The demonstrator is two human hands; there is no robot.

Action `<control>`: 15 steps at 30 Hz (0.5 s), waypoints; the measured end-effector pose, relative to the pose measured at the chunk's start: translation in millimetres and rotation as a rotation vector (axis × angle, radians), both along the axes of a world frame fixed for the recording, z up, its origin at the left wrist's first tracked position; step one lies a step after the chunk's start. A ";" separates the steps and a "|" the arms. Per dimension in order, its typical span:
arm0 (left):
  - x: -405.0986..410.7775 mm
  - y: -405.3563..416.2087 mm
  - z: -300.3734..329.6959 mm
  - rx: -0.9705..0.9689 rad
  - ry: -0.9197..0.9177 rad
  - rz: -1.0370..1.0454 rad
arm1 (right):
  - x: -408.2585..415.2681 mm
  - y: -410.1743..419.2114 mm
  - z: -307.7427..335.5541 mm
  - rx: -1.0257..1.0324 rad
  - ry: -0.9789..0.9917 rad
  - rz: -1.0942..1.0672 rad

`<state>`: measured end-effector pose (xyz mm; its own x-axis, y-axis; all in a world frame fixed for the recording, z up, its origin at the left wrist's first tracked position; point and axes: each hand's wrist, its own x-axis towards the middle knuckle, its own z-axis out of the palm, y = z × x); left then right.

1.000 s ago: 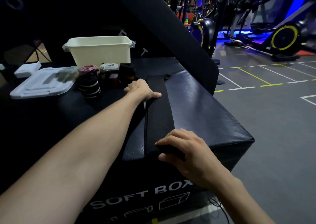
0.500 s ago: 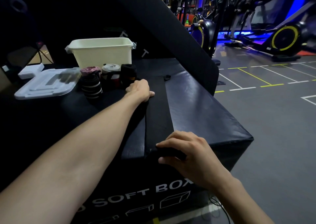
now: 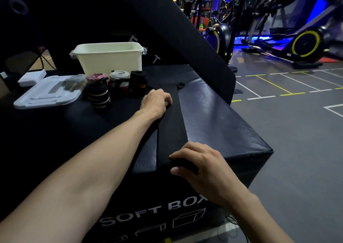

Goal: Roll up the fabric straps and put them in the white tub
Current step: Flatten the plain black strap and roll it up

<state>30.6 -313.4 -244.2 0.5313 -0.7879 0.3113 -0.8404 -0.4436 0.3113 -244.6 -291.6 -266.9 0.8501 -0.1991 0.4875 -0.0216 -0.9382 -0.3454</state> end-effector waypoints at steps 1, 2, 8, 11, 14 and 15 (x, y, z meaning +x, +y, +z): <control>-1.3 2.4 4.9 0.020 0.004 -0.016 | 0.6 -0.3 -0.2 0.003 -0.002 0.001; -0.9 4.6 9.0 0.042 0.007 -0.039 | 1.4 -0.6 -0.2 0.006 -0.001 0.007; 6.2 24.4 6.7 0.374 0.156 -0.157 | 11.3 -2.4 2.1 0.068 0.010 0.016; 8.1 24.2 -3.1 0.322 0.173 -0.175 | 18.2 -4.5 3.8 0.146 0.053 0.018; 8.8 23.2 -6.6 0.279 0.184 -0.174 | 23.4 -6.5 5.6 0.170 0.074 0.007; 9.1 23.2 -7.7 0.258 0.187 -0.172 | 24.2 -6.8 5.9 0.171 0.068 0.004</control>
<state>39.7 -290.1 -251.9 0.4132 -0.9106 0.0006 -0.8488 -0.3849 0.3626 -220.4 -298.4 -261.0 0.8810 -0.2710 0.3878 -0.0470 -0.8658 -0.4981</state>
